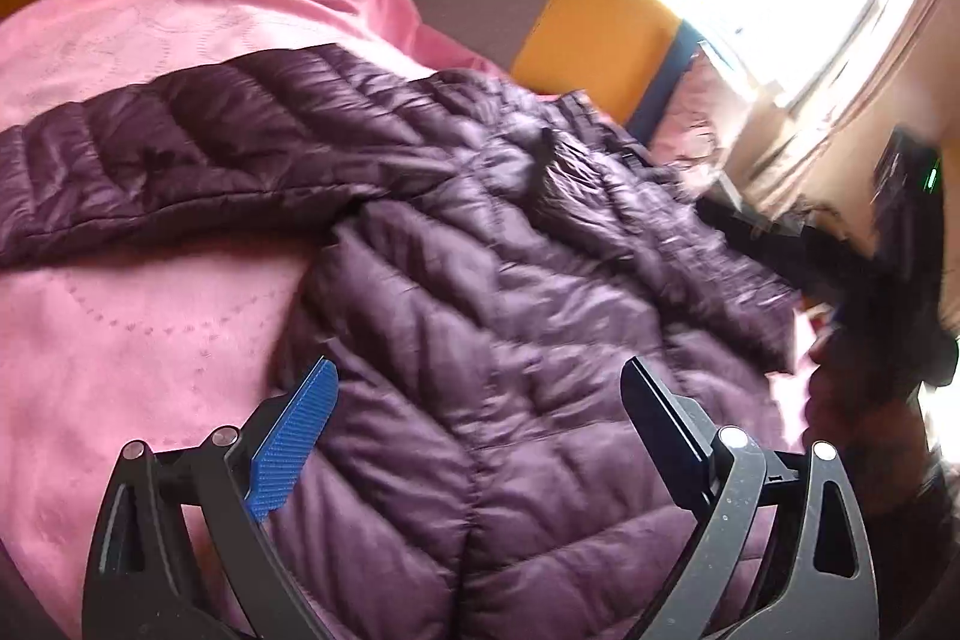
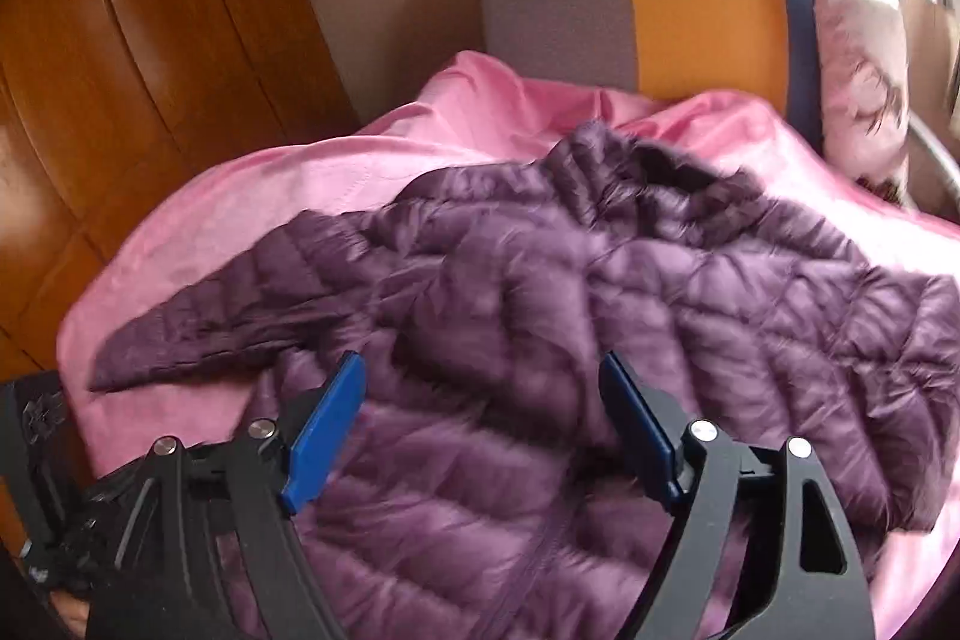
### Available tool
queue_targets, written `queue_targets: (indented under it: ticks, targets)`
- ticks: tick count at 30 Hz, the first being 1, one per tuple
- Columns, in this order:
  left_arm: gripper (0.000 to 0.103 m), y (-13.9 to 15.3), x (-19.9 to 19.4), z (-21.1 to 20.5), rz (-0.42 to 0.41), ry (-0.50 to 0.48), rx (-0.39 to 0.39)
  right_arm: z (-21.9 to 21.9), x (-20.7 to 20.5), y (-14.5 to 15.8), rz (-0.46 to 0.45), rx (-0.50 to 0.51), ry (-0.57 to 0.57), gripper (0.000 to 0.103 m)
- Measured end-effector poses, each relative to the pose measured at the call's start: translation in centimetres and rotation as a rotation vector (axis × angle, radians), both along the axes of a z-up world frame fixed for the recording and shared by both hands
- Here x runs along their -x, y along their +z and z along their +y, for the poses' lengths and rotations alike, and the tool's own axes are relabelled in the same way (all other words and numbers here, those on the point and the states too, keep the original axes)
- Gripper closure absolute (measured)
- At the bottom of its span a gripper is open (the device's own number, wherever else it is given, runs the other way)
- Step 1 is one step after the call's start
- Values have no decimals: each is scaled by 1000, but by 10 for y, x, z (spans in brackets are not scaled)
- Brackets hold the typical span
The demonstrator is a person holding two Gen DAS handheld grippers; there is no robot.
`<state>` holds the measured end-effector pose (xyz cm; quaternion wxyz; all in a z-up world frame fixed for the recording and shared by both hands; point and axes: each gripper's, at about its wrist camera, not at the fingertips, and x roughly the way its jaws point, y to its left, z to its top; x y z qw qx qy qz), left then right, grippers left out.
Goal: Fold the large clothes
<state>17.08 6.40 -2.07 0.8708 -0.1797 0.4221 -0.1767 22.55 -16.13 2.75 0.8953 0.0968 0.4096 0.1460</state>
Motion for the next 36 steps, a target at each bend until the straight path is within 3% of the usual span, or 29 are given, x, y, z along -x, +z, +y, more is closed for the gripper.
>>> queue_targets:
  ticks: [6, 12, 19, 20, 22, 23, 24, 25, 32, 34, 36]
  targets:
    - [9, 4, -35, -22, 24, -46, 47, -47, 49, -22, 72, -171, -118, 17]
    - [9, -1, -85, -58, 63, -84, 28, -142, 95, -40, 95, -372, -370, 12]
    - [10, -17, -141, -94, 122, -81, -10, -197, 89, -72, 107, -565, -510, 10]
    - [15, -20, -148, -97, 127, -81, 7, -202, 86, -75, 104, -585, -520, 10]
    - [40, -27, -155, -97, 147, -96, 48, -207, 80, -82, 88, -640, -539, 9]
    - [47, -29, -158, -98, 155, -107, 62, -209, 77, -86, 84, -670, -546, 9]
    - [71, -30, -159, -98, 152, -115, 58, -212, 76, -88, 83, -687, -554, 9]
    - [88, -29, -159, -99, 150, -130, 63, -217, 75, -89, 78, -703, -563, 9]
    - [95, 13, -135, -52, 20, -78, 100, -244, 68, -81, -10, -820, -612, 9]
    - [95, 14, -127, -36, 13, -33, 62, -244, 66, -88, 9, -847, -631, 8]
    - [95, 1, -122, -23, 48, 8, -3, -237, 65, -96, 62, -809, -627, 9]
